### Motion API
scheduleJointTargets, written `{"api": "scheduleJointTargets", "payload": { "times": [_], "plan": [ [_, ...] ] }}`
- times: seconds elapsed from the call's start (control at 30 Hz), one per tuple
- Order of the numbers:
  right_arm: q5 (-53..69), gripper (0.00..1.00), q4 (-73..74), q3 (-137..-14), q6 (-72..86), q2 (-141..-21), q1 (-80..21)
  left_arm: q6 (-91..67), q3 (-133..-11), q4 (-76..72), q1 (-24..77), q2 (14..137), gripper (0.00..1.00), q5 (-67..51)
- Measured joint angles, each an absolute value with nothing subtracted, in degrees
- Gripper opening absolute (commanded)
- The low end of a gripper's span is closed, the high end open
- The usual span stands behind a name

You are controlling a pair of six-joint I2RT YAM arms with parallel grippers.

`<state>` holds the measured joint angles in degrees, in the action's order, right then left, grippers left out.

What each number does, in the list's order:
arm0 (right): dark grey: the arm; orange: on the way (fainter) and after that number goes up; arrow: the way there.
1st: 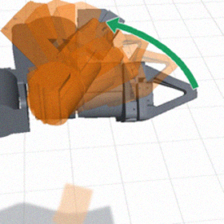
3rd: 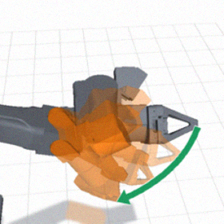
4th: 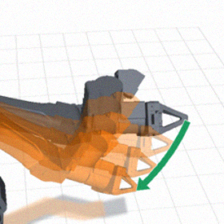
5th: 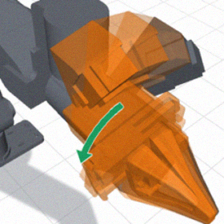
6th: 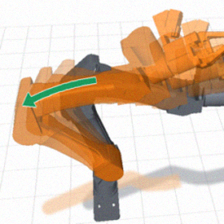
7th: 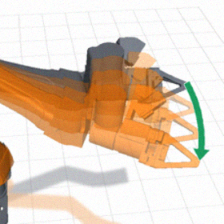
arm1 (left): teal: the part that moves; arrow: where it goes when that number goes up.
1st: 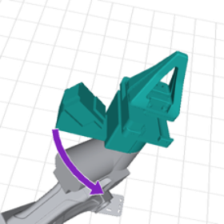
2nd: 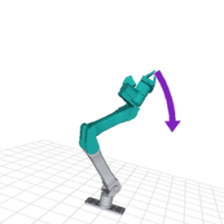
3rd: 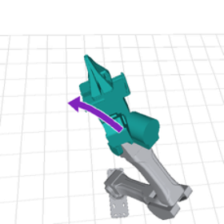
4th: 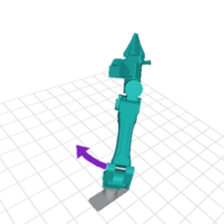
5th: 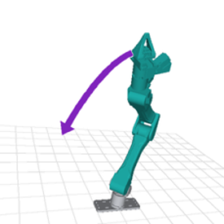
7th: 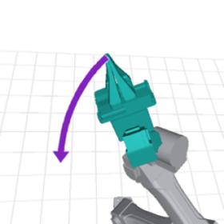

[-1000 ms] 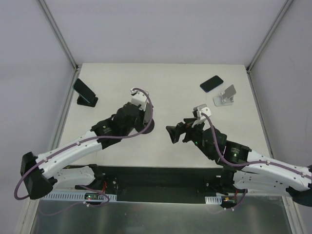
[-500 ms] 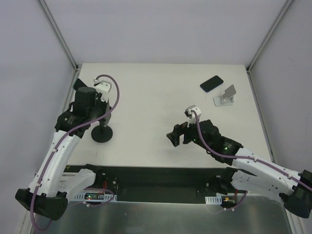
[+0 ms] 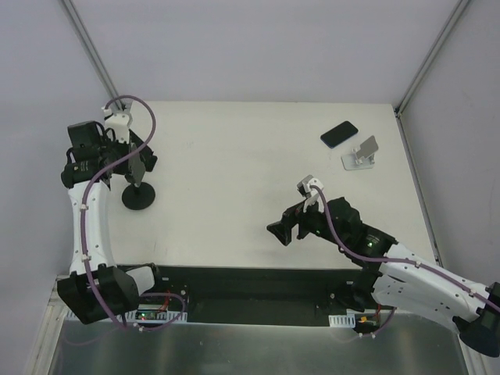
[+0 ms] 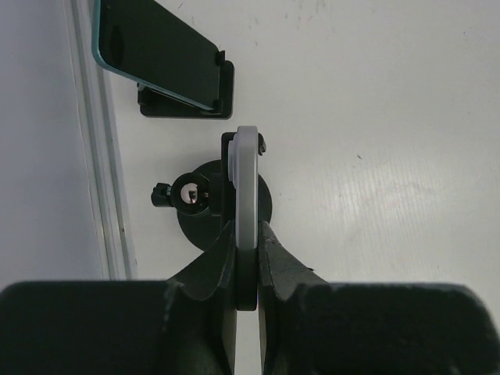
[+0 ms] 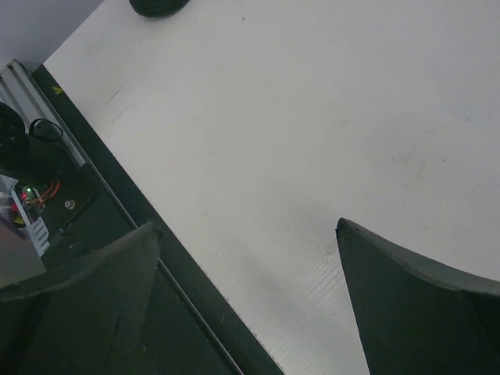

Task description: Place the phone on the phone stand

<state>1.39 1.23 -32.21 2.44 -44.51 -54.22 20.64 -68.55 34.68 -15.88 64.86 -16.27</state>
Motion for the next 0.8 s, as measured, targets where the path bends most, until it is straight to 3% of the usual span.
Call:
{"api": "scheduleJointTargets", "payload": {
  "times": [0.23, 0.7, 0.8],
  "plan": [
    [0.9, 0.96, 3.7, -32.1, -0.5, -39.7, -55.9, 20.3, -72.0, 33.2, -24.1, 70.4, 0.00, -26.9],
    [0.7, 0.96, 4.9, -31.6, -2.2, -39.4, -56.6, 20.6, -72.2, 30.5, -26.3, 73.6, 0.00, -32.7],
    [0.8, 0.96, 5.0, -31.6, -2.2, -40.1, -56.6, 20.4, -72.2, 29.7, -26.3, 73.9, 0.26, -32.4]
  ]
}}
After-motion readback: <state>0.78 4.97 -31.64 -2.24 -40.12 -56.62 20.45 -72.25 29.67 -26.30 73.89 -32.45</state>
